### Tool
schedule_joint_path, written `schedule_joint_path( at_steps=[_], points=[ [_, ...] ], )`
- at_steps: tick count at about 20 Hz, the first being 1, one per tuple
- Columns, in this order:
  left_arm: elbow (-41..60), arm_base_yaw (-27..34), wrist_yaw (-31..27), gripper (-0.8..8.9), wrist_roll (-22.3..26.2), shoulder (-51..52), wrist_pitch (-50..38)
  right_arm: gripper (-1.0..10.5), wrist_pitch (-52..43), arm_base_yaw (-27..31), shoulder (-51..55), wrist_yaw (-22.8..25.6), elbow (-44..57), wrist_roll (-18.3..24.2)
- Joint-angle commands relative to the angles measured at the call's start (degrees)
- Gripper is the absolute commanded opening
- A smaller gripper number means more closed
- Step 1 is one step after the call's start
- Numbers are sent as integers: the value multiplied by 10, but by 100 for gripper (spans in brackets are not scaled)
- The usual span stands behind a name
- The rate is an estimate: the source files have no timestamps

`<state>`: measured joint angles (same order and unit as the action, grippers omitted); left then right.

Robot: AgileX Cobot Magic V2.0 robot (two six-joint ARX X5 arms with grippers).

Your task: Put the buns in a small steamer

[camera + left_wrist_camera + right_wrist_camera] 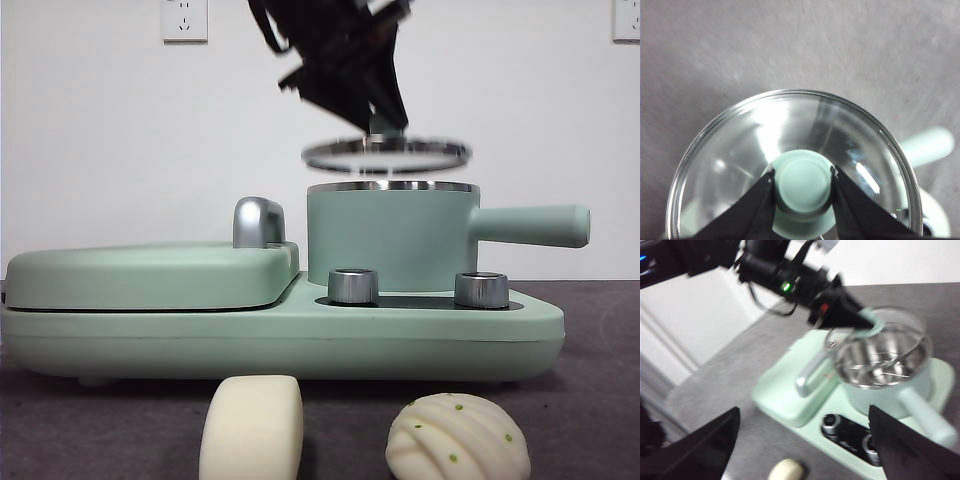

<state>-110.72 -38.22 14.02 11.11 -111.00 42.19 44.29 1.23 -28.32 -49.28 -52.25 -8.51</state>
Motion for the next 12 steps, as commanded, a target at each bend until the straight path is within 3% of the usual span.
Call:
schedule_joint_path(
  at_steps=[1, 6, 12],
  points=[
    [-72, 1, 3, 16, -2, -7, 21, 410, -5, -3, -19, -9, -8, -35],
    [-165, 24, 3, 16, -2, -7, 107, 410, -6, -64, -50, 9, -8, -77],
    [-183, 59, 3, 16, 4, 16, 136, 410, -10, -238, -114, 130, -9, -132]
  ],
)
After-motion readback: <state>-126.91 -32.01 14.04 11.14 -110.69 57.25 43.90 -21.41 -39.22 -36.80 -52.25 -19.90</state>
